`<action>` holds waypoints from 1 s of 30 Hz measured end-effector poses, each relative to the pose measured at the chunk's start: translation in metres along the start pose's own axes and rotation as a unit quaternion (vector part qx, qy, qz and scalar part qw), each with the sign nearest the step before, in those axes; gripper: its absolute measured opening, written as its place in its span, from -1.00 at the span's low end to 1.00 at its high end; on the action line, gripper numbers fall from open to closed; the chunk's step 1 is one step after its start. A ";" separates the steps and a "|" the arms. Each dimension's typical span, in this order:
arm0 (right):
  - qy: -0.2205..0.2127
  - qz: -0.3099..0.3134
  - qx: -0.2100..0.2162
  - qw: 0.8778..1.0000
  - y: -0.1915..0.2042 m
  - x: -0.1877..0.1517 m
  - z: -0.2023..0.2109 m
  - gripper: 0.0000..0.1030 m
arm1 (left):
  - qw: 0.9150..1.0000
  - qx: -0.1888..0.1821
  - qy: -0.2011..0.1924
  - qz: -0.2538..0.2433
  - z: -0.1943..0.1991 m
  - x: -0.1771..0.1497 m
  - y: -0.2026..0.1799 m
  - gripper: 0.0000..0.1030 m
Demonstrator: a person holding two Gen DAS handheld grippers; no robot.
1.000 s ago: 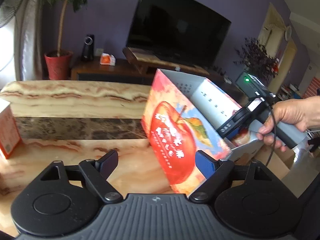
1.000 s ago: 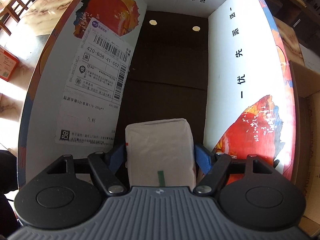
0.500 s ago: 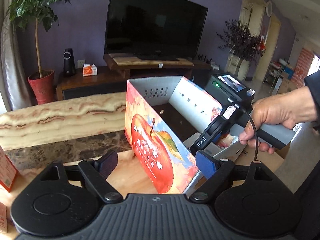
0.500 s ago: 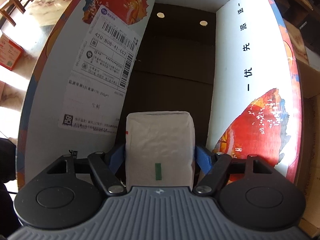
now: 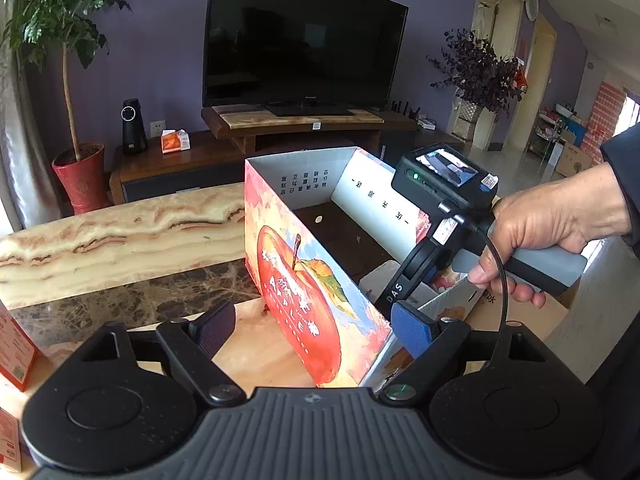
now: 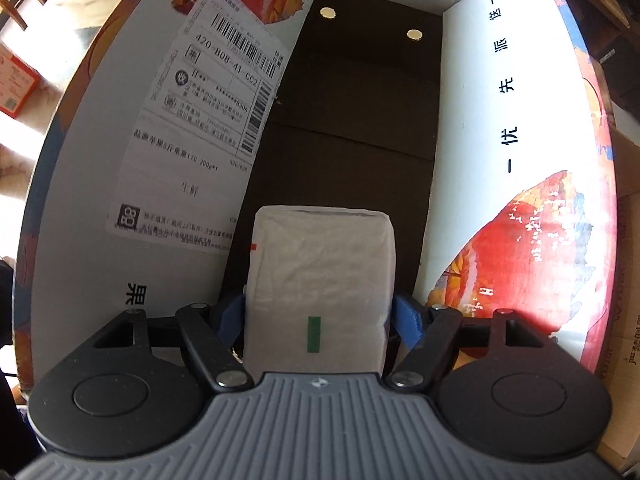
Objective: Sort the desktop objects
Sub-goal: 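Lower the white tissue pack into the apple box with the right gripper, then push the white tissue pack down to the apple box floor with the right gripper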
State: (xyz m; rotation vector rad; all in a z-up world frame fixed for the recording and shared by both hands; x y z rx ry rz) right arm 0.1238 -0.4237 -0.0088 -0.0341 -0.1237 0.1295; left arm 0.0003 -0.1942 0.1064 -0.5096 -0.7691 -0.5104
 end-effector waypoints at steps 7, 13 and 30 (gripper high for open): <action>-0.008 -0.026 0.006 1.000 -0.011 0.011 0.010 0.41 | 1.000 0.004 0.001 -0.002 -0.001 -0.002 0.002 0.66; -0.031 -0.051 0.007 0.998 -0.023 0.025 0.024 0.41 | 1.000 0.004 0.002 -0.007 -0.004 -0.007 0.003 0.66; -0.065 -0.060 -0.012 0.996 -0.027 0.009 0.004 0.40 | 1.000 0.012 0.005 0.008 -0.009 -0.027 0.014 0.66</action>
Point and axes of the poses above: each gripper's, at about its wrist camera, not at the fingertips, and z roughly against the way its jaws point, y to its left, x to its top, the point moved 6 cm from there along -z, roughly the way its jaws point, and after that the axes turned 10 degrees about z, right-handed, at the moved point
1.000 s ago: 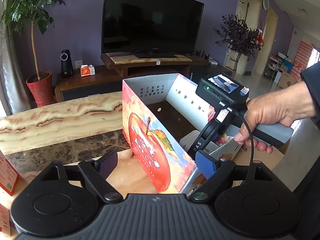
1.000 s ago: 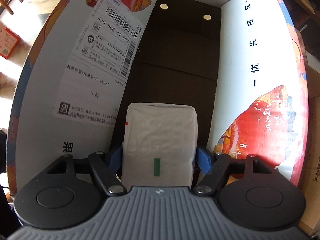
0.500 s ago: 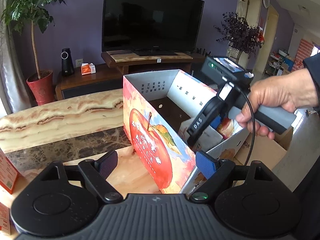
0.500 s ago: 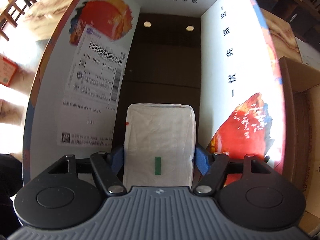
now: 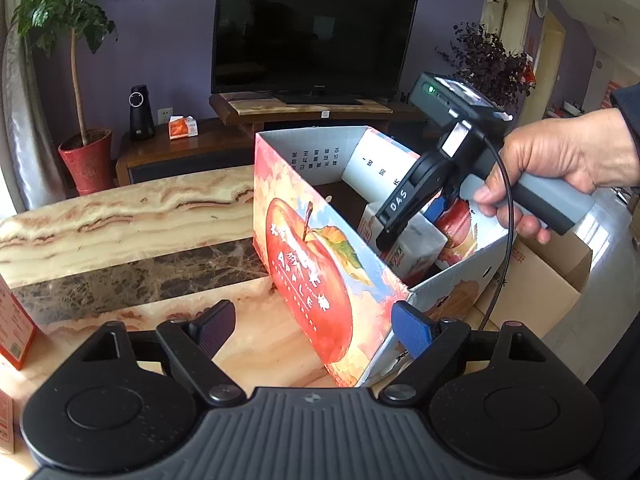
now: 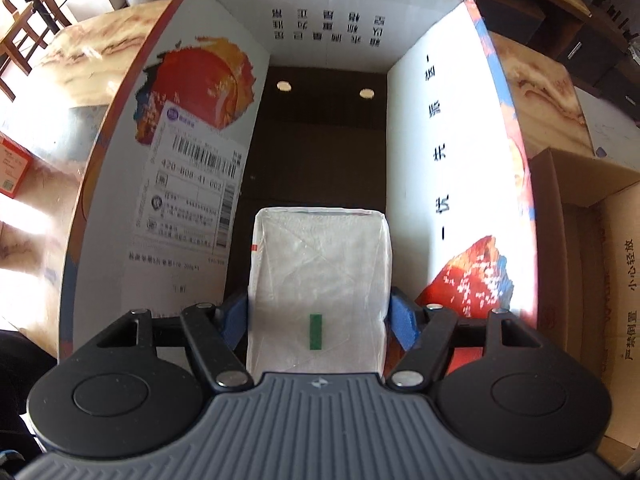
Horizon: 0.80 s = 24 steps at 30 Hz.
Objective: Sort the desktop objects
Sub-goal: 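Push the white tissue pack down to the apple box floor with the right gripper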
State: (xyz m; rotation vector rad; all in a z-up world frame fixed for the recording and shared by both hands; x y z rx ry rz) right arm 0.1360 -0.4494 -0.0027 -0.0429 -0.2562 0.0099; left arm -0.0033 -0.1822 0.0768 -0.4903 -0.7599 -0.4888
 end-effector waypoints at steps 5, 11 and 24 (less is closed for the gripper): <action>0.003 0.008 -0.006 1.000 -0.002 -0.011 0.004 0.40 | 1.000 0.013 -0.006 0.003 0.000 -0.008 0.010 0.66; 0.002 0.008 -0.015 1.000 -0.004 -0.011 0.006 0.40 | 0.999 0.034 -0.003 0.021 0.003 -0.016 0.033 0.66; -0.032 -0.015 -0.026 0.999 -0.010 0.029 -0.007 0.40 | 0.996 0.054 -0.007 0.064 0.024 -0.027 0.084 0.68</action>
Point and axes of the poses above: each gripper's, at about its wrist camera, not at the fingertips, and z roughly against the way its jaws point, y to its left, x to its top, the point moved 6 cm from there along -z, roughly the way its jaws point, and after that the axes turned 10 degrees about z, right-handed, at the moved point
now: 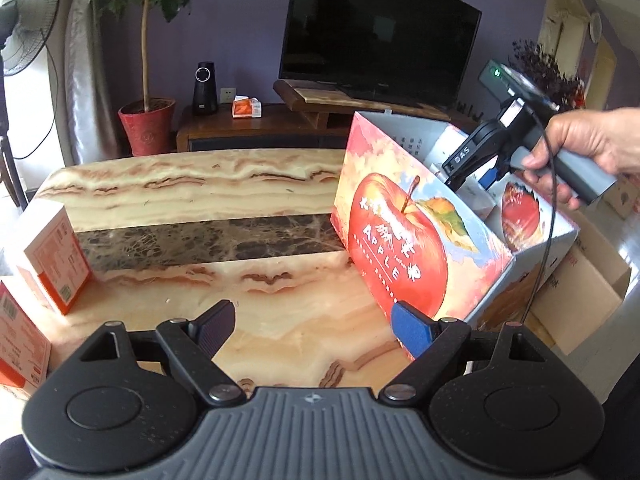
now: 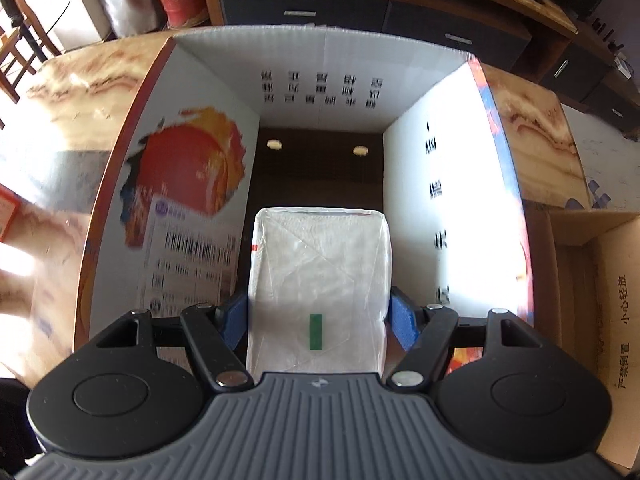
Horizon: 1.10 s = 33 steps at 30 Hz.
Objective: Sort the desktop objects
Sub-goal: 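Push the white tissue pack down to the apple box floor with the right gripper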
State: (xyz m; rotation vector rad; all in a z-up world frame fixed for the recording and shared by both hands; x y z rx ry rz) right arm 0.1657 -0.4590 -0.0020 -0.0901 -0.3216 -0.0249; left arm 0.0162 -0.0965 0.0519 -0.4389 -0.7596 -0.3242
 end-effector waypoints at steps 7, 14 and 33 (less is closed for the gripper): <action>-0.005 -0.005 -0.003 1.000 -0.003 0.014 -0.013 0.40 | 1.000 -0.002 0.011 -0.016 -0.004 -0.010 0.001 0.68; -0.004 -0.016 -0.004 1.000 -0.017 0.029 -0.024 0.40 | 1.000 -0.011 0.025 -0.008 -0.013 -0.015 0.001 0.68; -0.020 -0.031 -0.002 0.999 -0.021 0.057 -0.045 0.39 | 0.999 -0.012 0.049 -0.018 -0.028 -0.026 -0.005 0.68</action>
Point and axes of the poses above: each gripper's, at about its wrist camera, not at the fingertips, and z roughly against the way its jaws point, y to its left, x to its top, the point moved 6 cm from there along -z, roughly the way its jaws point, and after that the axes turned 10 degrees about z, right-handed, at the moved point
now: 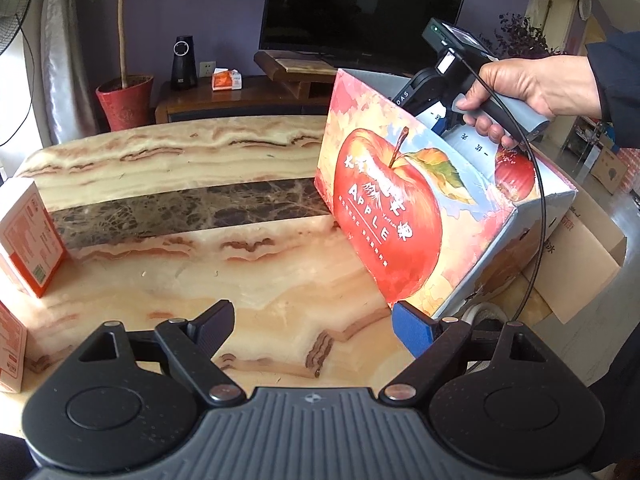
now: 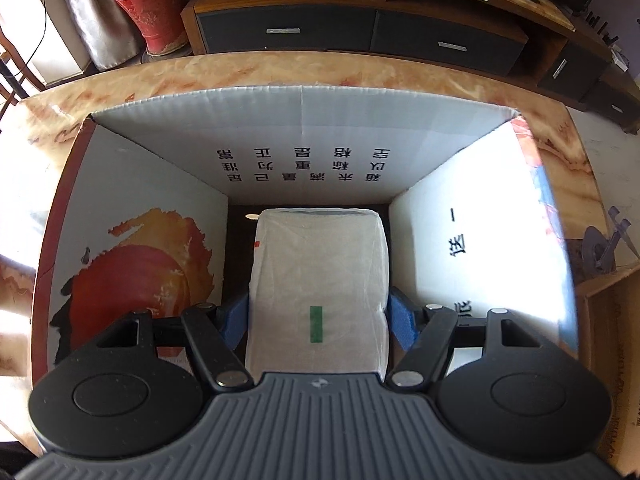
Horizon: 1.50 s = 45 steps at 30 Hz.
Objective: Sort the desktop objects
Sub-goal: 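Push the white tissue pack down to the apple box floor with the right gripper, then open the right gripper to release the white pack inside the apple box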
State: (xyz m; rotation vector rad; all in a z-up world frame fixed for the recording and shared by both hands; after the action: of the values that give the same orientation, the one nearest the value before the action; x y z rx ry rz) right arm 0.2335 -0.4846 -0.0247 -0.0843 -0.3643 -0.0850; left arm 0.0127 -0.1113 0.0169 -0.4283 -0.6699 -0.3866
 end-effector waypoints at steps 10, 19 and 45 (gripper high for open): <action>-0.028 -0.012 -0.001 1.000 -0.004 0.000 -0.006 0.40 | 1.000 -0.003 0.006 -0.003 -0.005 -0.001 -0.001 0.68; -0.057 -0.039 0.011 0.998 -0.011 0.000 0.015 0.47 | 1.000 0.001 0.004 -0.004 -0.004 -0.004 0.000 0.68; 0.055 0.045 0.149 0.986 0.004 -0.054 0.023 0.16 | 0.999 0.010 0.003 0.034 -0.003 -0.001 0.018 0.68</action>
State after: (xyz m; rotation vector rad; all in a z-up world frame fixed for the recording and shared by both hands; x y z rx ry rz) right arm 0.1759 -0.4743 -0.0232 0.1987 -0.2595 0.0551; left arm 0.0217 -0.0975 0.0100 -0.4293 -0.6504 -0.3160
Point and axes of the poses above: each gripper's, at about its wrist camera, not at the fingertips, and z roughly against the way its jaws point, y to its left, x to its top, the point moved 6 cm from there along -z, roughly the way its jaws point, and after that the axes turned 10 degrees about z, right-handed, at the moved point
